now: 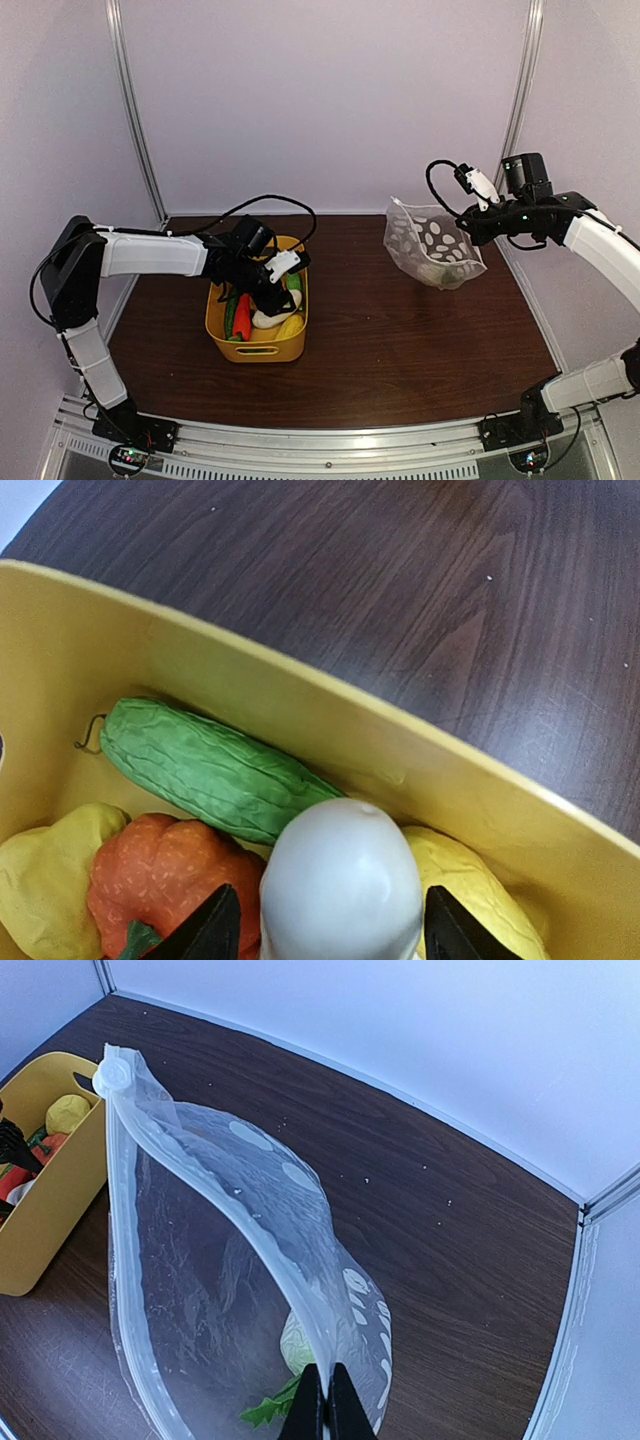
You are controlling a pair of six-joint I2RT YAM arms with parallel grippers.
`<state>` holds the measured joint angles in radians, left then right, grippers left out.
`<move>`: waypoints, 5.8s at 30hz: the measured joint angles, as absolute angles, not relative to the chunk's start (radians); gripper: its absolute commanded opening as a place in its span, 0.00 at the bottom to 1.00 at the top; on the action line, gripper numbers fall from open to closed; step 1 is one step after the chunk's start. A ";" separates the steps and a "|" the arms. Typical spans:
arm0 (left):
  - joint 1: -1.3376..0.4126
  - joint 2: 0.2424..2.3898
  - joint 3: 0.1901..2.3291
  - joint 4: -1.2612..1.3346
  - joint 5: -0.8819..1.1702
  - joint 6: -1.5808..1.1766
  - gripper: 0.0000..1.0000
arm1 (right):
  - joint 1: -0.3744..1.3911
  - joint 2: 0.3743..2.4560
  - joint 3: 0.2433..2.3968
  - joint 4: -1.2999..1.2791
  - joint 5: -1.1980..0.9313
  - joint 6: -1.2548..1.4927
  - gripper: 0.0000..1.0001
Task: Place the food in the zip-top bag and seal the zipper
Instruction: Pick up the fake vegetable from the bin, then place the fake vegetable in the zipper food storage bag.
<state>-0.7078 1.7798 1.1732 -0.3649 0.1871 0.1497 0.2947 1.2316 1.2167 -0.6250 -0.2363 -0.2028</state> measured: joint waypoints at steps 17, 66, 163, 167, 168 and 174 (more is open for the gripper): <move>-0.709 1.813 1.199 -0.375 0.185 0.128 0.42 | 0.294 1.232 1.209 -0.625 -0.240 -0.203 0.00; -0.892 1.645 1.170 0.956 0.282 -0.483 0.34 | 0.316 1.351 1.312 -0.722 -0.387 -0.152 0.00; -1.044 1.699 1.300 0.638 -0.175 -0.139 0.83 | 0.268 1.371 1.387 -0.706 -0.732 -0.004 0.00; -1.042 1.547 1.196 0.515 -0.280 -0.085 0.81 | 0.268 1.371 1.360 -0.707 -0.674 -0.028 0.00; -1.041 1.522 1.181 0.455 -0.314 -0.082 0.80 | 0.268 1.371 1.356 -0.706 -0.662 -0.032 0.00; -0.989 1.464 1.175 0.010 -0.466 -0.163 0.82 | 0.268 1.370 1.341 -0.707 -0.594 -0.057 0.00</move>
<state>-0.9886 1.4643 1.1748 0.0097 -0.4656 -0.1631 0.2676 1.3701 1.3411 -0.7067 -0.5941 -0.0566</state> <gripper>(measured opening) 0.786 0.004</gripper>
